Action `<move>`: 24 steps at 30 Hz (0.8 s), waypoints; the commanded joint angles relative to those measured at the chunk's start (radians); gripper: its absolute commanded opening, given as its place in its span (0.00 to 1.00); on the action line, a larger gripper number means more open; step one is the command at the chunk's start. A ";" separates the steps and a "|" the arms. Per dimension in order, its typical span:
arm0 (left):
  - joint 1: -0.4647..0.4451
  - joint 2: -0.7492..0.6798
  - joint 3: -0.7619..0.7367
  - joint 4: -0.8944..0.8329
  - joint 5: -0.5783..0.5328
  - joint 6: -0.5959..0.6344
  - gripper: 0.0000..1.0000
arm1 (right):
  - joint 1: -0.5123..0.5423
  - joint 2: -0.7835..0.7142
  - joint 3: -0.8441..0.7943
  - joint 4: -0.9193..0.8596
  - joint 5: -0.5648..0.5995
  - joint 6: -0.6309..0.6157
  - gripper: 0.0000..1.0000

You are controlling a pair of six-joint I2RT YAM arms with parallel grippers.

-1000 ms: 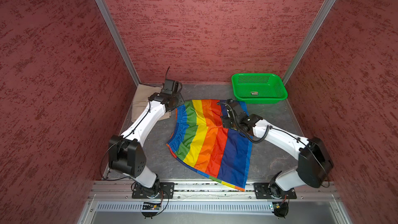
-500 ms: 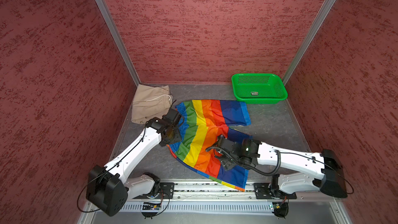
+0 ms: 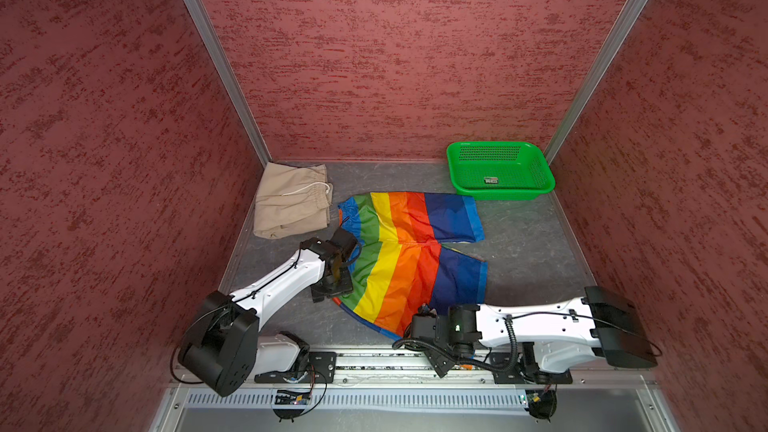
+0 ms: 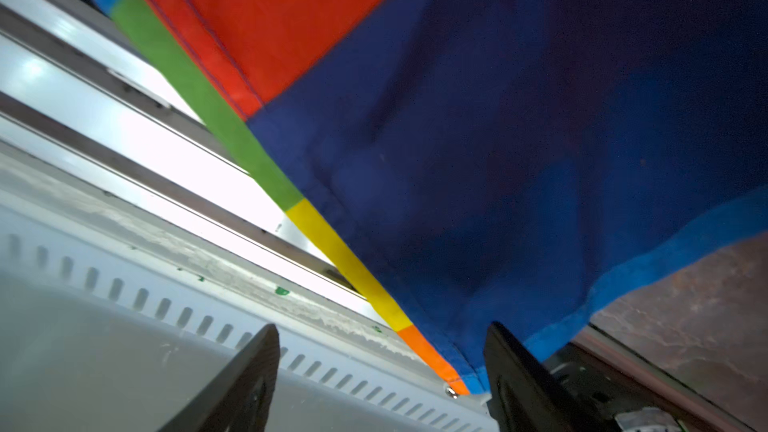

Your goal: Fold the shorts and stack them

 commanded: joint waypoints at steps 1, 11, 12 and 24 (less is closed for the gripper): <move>0.014 0.013 -0.005 0.096 0.030 -0.014 0.59 | 0.001 -0.010 -0.021 -0.013 0.001 0.059 0.76; 0.039 0.068 0.029 0.094 0.044 0.010 0.04 | -0.093 -0.031 -0.089 0.049 0.049 0.094 0.20; 0.039 0.063 0.043 0.079 0.044 0.011 0.00 | -0.123 -0.063 -0.089 0.032 0.073 0.099 0.10; 0.035 -0.145 0.418 -0.246 -0.024 0.035 0.00 | -0.296 -0.379 0.316 -0.382 0.522 0.187 0.00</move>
